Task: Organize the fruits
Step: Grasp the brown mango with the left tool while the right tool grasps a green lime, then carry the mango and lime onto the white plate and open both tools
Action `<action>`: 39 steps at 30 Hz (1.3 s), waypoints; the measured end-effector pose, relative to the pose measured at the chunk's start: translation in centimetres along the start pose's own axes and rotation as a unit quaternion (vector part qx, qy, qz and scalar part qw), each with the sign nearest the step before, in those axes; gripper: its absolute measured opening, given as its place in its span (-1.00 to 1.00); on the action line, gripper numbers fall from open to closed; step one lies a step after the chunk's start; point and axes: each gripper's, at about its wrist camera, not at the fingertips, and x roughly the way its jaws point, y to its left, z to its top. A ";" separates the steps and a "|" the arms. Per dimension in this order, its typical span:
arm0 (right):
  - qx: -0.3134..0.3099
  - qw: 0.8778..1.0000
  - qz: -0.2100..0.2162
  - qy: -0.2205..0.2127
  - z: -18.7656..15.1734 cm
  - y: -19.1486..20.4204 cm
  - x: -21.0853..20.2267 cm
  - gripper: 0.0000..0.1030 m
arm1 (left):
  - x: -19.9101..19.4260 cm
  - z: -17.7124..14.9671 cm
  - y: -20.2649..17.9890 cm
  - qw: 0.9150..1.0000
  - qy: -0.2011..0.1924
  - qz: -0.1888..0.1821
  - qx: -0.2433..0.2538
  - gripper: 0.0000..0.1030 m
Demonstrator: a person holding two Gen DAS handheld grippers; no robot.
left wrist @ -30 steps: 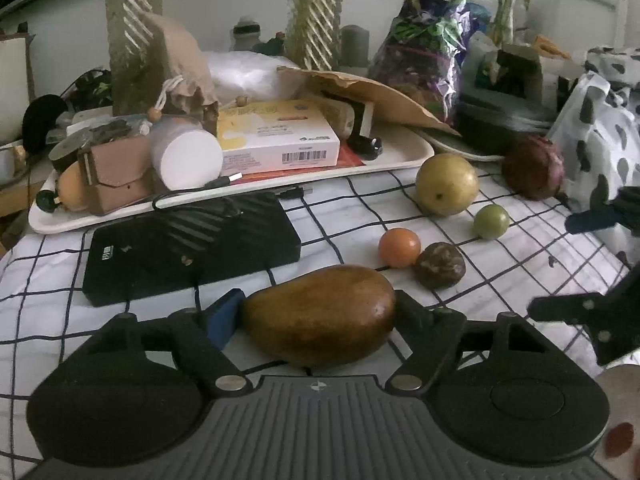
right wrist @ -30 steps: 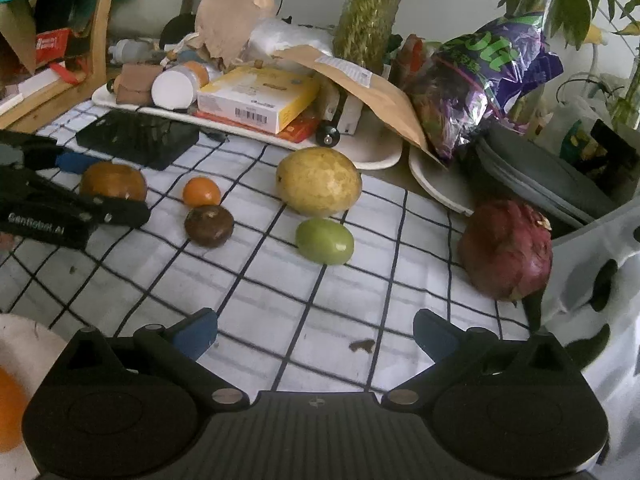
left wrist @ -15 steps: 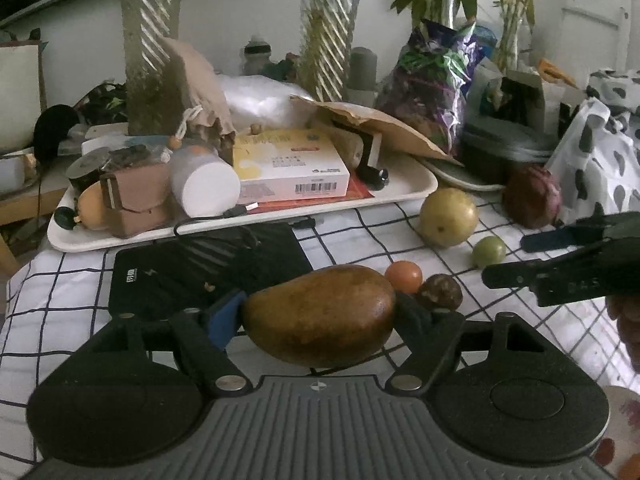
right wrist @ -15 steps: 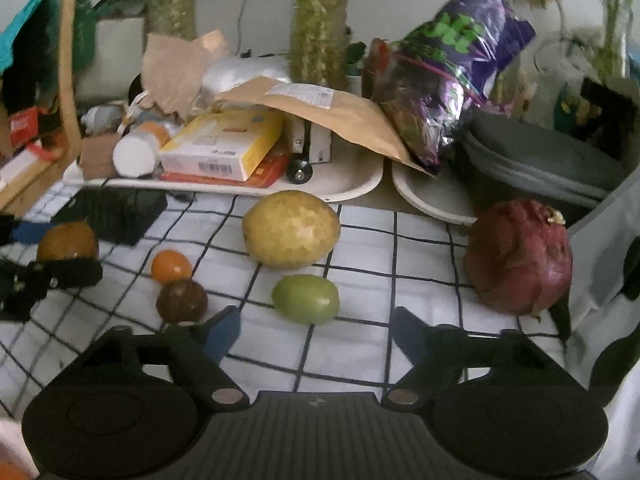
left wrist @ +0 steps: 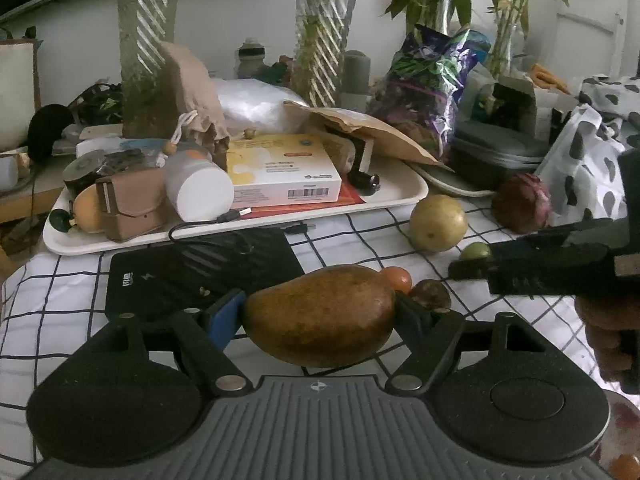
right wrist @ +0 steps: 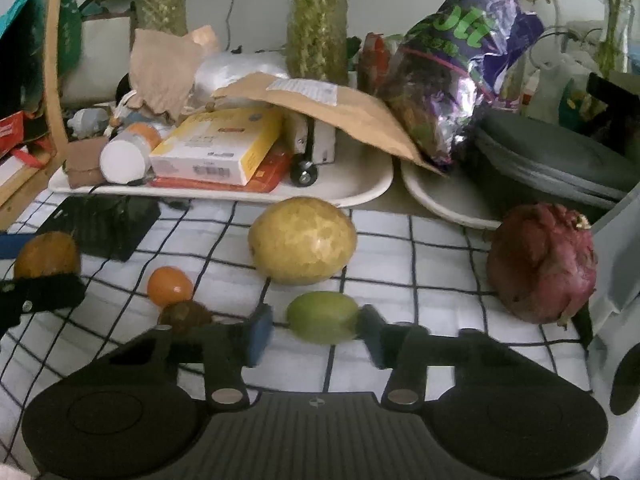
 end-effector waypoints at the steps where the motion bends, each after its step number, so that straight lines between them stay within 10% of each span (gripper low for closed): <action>1: 0.004 1.000 0.004 0.000 0.1 -0.1 0.0 -0.20 | 0.0 0.0 0.0 1.000 0.001 -0.001 0.001 0.48; 39: -0.022 0.997 0.067 -0.019 -5.8 1.6 -15.2 -0.20 | -12.2 -3.9 -4.5 0.998 -0.051 -0.032 -0.006 0.48</action>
